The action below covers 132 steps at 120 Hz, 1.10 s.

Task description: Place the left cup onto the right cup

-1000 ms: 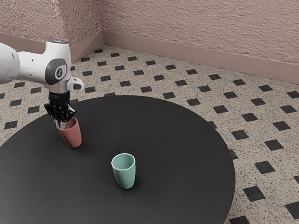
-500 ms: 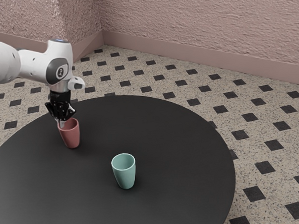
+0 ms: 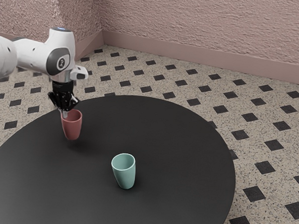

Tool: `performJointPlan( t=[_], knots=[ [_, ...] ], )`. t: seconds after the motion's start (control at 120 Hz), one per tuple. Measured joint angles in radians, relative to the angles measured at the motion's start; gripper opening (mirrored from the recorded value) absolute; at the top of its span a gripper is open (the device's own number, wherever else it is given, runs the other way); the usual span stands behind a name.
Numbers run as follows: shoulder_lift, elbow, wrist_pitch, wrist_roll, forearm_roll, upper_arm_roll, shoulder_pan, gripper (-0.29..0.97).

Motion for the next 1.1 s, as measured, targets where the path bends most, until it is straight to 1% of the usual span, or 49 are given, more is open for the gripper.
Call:
performJointPlan(
  t=[0.708,1.1],
  knots=[
    [-0.142,-0.019,-0.057,0.002,0.006,0.003,-0.081,-0.11],
    [-0.225,-0.062,-0.077,0.003,0.006,0.003,-0.142,-0.11]
  ],
)
